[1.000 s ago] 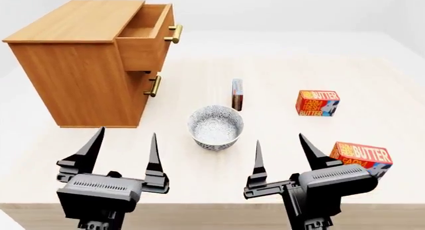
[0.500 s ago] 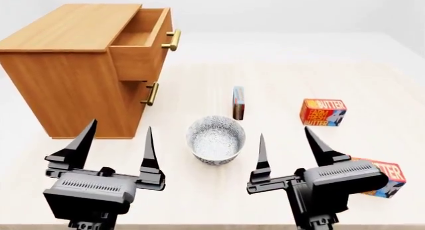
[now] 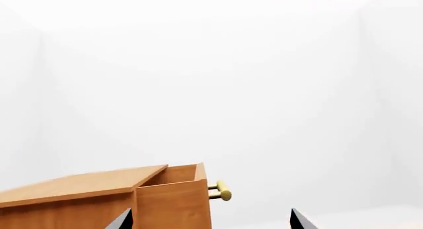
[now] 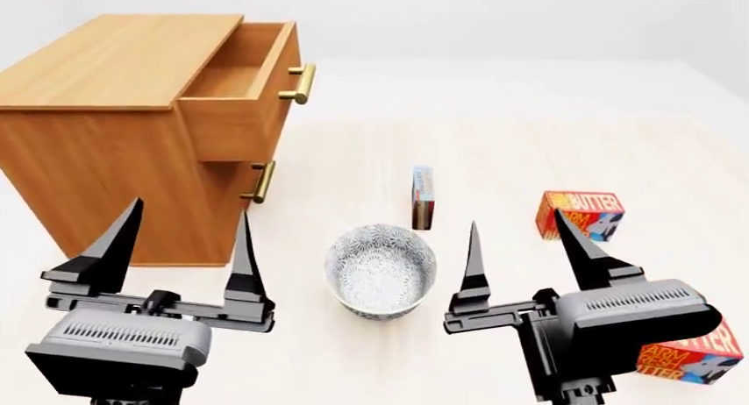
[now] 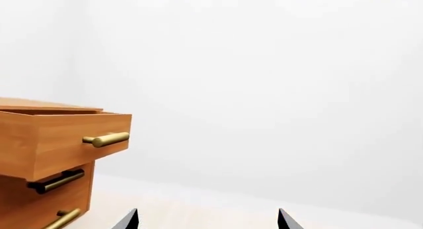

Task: Put the chocolate pudding in the top drawer of the cabinet and close it.

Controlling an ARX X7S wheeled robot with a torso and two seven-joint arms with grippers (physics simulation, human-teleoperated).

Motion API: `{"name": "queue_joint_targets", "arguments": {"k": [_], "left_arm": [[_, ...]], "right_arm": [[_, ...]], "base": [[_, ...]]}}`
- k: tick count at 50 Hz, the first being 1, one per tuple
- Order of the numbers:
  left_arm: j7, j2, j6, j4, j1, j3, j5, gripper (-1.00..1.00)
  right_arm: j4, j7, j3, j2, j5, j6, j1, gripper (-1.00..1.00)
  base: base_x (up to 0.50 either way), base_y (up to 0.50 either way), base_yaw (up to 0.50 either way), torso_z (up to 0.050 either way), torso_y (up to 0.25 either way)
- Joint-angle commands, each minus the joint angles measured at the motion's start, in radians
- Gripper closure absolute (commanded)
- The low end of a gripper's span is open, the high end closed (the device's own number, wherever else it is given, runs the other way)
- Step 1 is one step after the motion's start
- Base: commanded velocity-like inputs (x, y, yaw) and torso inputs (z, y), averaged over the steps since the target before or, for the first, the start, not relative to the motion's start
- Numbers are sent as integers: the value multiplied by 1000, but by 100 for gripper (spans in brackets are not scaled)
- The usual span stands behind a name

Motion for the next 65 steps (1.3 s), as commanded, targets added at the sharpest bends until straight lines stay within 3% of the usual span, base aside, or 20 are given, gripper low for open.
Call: {"name": "queue_joint_targets", "arguments": {"k": [1,12,30,41,65], "left_arm": [[-2,-11,15,17,8,-11,-9,-100],[41,-69,-105,31,-88,7,-33,-100],[129,-195,-458,135,-340,-35,-285,-100],[143,-237,-663,110,-555,-74,-457,-100],[143,-250,-755,95,-685,-71,-545,-100]], "right_arm": [[-29,16,7,7,-1,4,-11,-100],[-39,-17,12,26,84,166,101,-100],[-304,-31,200,141,452,688,329,-100],[-271,-19,256,175,607,896,506,-100],[-204,-11,209,185,640,962,655,-100]], "base": [[156,0,0,0,0],[159,0,0,0,0],[147,0,0,0,0],[131,0,0,0,0],[93,0,0,0,1]]}}
